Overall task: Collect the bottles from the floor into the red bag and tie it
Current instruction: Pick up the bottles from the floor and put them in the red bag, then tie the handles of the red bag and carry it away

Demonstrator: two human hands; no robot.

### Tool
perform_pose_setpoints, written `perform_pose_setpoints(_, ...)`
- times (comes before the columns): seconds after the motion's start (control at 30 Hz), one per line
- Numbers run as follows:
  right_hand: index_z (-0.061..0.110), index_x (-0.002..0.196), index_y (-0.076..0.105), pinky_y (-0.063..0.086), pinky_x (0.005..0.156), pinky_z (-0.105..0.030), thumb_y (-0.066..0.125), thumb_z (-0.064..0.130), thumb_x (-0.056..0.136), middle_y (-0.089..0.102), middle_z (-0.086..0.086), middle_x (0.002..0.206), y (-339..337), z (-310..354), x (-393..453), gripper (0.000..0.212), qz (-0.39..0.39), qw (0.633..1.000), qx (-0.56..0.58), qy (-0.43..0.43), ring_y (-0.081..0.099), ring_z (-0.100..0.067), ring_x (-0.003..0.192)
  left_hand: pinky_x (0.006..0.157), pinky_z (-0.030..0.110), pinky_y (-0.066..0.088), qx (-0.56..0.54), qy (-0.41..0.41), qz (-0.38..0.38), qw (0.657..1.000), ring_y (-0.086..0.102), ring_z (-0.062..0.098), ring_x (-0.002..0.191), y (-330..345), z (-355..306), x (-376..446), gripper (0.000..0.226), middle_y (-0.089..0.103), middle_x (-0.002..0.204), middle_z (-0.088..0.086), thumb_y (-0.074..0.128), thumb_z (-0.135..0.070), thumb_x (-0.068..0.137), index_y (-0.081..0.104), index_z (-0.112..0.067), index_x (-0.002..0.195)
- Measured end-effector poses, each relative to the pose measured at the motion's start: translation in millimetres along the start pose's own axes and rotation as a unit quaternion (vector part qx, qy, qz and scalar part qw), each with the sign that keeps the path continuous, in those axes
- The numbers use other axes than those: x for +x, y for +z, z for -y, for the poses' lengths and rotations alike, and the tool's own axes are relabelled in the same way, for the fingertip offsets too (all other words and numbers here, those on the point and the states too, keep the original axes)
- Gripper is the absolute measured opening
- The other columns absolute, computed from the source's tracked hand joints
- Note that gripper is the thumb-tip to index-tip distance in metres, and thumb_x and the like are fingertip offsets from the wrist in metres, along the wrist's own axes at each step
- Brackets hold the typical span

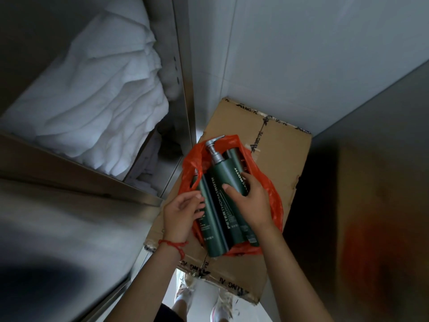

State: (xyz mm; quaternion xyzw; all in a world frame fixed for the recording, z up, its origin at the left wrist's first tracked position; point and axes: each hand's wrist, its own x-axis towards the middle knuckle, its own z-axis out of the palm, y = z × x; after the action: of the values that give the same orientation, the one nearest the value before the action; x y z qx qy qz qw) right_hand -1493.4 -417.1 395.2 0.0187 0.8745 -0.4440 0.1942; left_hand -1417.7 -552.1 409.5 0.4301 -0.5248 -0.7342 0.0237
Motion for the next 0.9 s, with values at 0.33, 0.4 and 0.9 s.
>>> perform_pose_setpoints(0.33,0.021,0.132,0.042,0.041,0.086,-0.027,0.069,0.037,0.075,0.052,-0.003,0.124,-11,-8,-7,0.065,-0.023,0.998,-0.039,-0.035,0.048,-0.015,0.109,0.059,0.017,0.055,0.01,-0.001,0.013,1.0,0.063,0.016,0.072,1,-9,-4,0.007,0.066,0.08,0.009,0.059,-0.006,0.084,0.065,-0.009,0.085)
perform_pose_setpoints(0.4,0.019,0.135,0.04,0.041,0.092,-0.029,0.069,0.035,0.077,0.051,-0.006,0.129,-14,-10,-8,0.067,-0.021,0.998,-0.044,-0.031,0.048,-0.018,0.115,0.06,0.017,0.055,0.012,-0.007,0.015,1.0,0.062,0.017,0.073,3,-9,-4,0.009,0.066,0.08,0.009,0.059,-0.005,0.083,0.064,-0.011,0.082)
perform_pose_setpoints(0.9,0.019,0.1,0.067,0.042,0.061,0.001,0.069,0.023,0.08,0.066,0.012,0.084,-63,-26,-38,0.021,-0.18,0.974,0.13,0.053,0.06,0.014,0.07,0.065,0.016,0.053,0.121,0.139,-0.014,0.983,0.062,0.004,0.068,-4,-28,1,0.011,0.066,0.077,0.001,0.066,-0.004,0.078,0.067,-0.011,0.087)
